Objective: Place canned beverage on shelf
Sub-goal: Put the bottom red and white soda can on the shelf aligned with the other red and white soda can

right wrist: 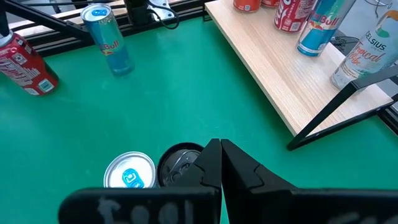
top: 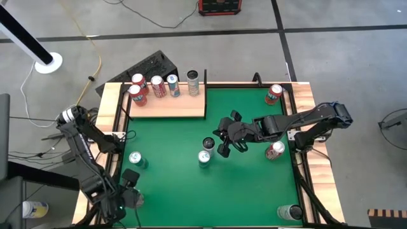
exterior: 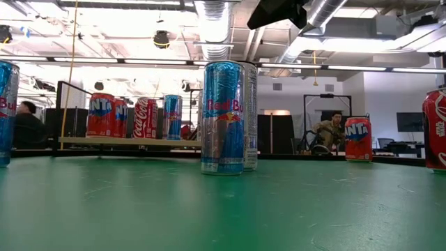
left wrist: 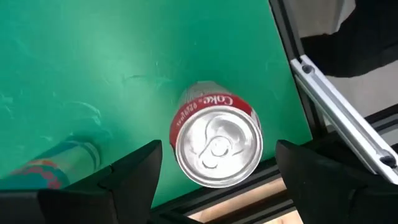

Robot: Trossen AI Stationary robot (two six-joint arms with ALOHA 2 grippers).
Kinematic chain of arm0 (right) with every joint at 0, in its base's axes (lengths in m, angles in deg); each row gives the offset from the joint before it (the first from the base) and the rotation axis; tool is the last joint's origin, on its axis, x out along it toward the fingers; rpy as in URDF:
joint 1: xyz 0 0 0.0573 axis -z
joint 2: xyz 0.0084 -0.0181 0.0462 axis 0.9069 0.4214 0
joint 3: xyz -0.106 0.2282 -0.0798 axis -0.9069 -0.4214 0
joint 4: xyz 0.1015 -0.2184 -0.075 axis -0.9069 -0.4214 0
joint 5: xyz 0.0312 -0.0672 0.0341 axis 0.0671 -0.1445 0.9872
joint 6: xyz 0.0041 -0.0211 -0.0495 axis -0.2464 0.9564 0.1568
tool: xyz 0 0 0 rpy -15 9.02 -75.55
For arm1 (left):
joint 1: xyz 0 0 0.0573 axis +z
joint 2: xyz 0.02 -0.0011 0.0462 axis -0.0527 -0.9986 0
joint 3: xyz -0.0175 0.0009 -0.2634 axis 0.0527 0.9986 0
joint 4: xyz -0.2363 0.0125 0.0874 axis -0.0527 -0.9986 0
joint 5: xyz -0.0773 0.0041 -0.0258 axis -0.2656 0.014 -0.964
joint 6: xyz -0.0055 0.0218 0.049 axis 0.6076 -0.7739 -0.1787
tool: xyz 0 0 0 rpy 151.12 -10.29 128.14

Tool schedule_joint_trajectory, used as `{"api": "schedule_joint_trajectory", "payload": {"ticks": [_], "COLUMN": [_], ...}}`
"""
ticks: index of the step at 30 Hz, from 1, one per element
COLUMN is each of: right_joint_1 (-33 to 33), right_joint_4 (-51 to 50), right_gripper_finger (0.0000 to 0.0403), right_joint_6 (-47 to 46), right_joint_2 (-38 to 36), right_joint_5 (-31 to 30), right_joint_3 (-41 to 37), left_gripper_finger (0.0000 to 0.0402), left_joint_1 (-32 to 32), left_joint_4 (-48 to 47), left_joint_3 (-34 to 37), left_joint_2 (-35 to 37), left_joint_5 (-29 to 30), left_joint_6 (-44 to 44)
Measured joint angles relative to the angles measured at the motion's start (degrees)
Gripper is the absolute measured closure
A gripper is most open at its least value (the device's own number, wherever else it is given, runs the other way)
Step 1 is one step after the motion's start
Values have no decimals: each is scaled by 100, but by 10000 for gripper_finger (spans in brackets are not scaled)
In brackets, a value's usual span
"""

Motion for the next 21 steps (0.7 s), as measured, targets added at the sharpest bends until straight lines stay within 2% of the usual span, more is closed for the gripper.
{"api": "schedule_joint_trajectory", "payload": {"ticks": [21], "right_joint_1": [-35], "right_joint_4": [191], "right_gripper_finger": [378], "right_joint_6": [170], "right_joint_2": [0], "right_joint_5": [13], "right_joint_3": [0], "left_gripper_finger": [103], "left_joint_1": [-235], "left_joint_4": [149], "left_joint_3": [34], "left_joint_2": [-50], "left_joint_5": [253], "left_joint_6": [345]}}
